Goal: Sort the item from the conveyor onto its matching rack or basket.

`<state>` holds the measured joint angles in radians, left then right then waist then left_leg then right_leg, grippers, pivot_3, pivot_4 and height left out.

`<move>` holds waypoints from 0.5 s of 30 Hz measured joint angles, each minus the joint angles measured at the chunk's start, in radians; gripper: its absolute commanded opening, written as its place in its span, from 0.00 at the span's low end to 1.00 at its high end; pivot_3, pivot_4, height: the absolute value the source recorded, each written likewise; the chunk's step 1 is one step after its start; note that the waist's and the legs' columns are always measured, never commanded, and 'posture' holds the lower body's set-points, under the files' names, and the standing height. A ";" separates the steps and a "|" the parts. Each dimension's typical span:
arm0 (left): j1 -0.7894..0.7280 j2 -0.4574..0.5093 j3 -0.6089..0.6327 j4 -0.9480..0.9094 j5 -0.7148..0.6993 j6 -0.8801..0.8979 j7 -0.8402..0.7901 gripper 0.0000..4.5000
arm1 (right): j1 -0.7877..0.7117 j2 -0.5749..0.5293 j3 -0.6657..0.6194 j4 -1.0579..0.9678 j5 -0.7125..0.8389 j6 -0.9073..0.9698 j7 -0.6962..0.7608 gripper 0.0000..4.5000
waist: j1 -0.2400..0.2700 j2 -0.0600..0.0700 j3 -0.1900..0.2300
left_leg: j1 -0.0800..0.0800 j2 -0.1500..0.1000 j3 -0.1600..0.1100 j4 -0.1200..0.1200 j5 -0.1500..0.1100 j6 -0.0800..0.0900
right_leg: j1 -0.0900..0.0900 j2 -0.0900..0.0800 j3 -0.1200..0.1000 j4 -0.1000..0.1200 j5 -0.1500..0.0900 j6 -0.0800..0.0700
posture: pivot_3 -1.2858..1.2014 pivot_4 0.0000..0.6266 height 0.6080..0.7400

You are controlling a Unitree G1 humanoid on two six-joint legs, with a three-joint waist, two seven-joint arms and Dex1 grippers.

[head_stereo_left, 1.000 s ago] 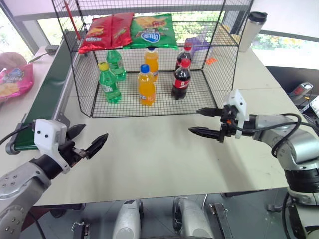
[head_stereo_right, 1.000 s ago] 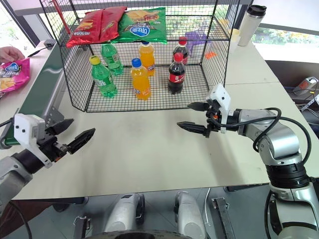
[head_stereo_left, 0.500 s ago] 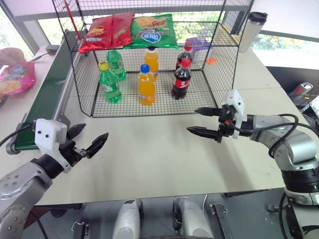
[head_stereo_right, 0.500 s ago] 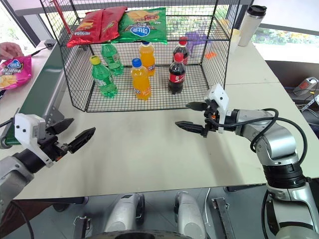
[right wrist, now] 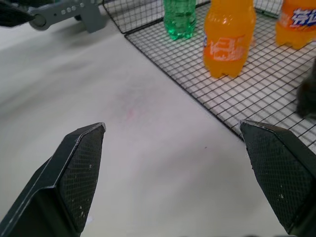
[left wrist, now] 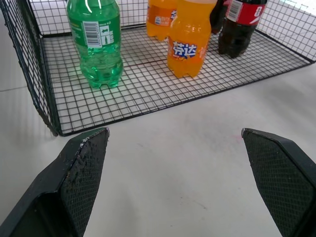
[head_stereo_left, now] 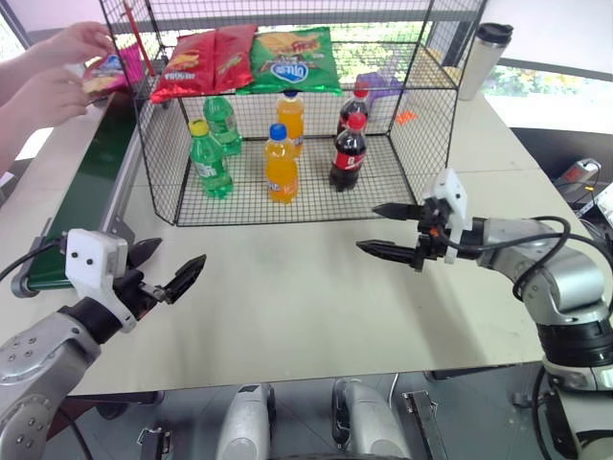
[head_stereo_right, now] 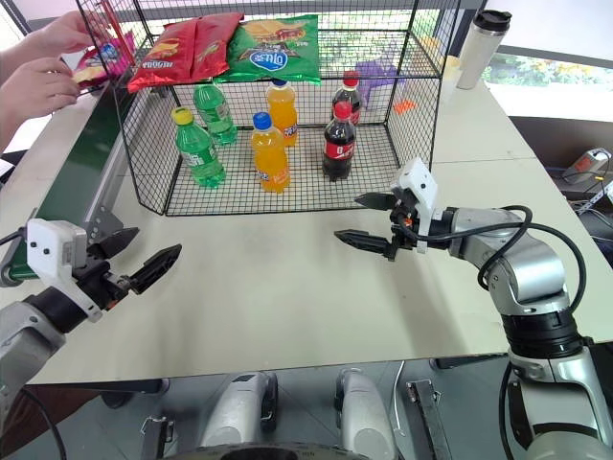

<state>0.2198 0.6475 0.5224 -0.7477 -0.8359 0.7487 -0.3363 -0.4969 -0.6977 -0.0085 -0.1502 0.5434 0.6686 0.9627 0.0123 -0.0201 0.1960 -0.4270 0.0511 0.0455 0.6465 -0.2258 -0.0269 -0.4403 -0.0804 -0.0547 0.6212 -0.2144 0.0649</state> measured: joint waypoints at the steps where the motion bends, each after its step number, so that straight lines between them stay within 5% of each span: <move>1: 0.001 0.000 0.000 0.000 0.005 -0.001 0.002 1.00 | -0.001 0.006 0.002 0.007 -0.006 -0.001 -0.003 1.00 | 0.001 0.000 0.000 | 0.000 0.000 0.000 0.000 0.000 0.000 | 0.000 0.000 0.000 0.000 0.000 0.000 | 0.52 0.24 1.00; 10: 0.000 0.004 -0.025 0.000 0.127 -0.034 0.033 1.00 | -0.023 0.019 0.012 0.057 -0.029 -0.027 0.000 1.00 | 0.000 0.000 0.000 | 0.000 0.000 0.000 0.000 0.000 0.000 | 0.000 0.000 0.000 0.000 0.000 0.000 | 0.52 0.24 1.00; 15: 0.028 0.093 -0.004 -0.015 0.237 -0.044 0.019 1.00 | -0.055 0.052 0.021 0.090 -0.020 -0.023 0.008 1.00 | -0.001 0.000 0.000 | 0.000 0.000 0.000 0.000 0.000 0.000 | 0.000 0.000 0.000 0.001 0.000 0.000 | 0.52 0.24 1.00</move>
<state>0.2474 0.7407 0.5184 -0.7624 -0.5989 0.7042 -0.3171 -0.5522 -0.6453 0.0128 -0.0605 0.5233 0.6456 0.9710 0.0116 -0.0201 0.1960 -0.4269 0.0511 0.0456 0.6466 -0.2257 -0.0269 -0.4407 -0.0803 -0.0546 0.6218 -0.2143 0.0649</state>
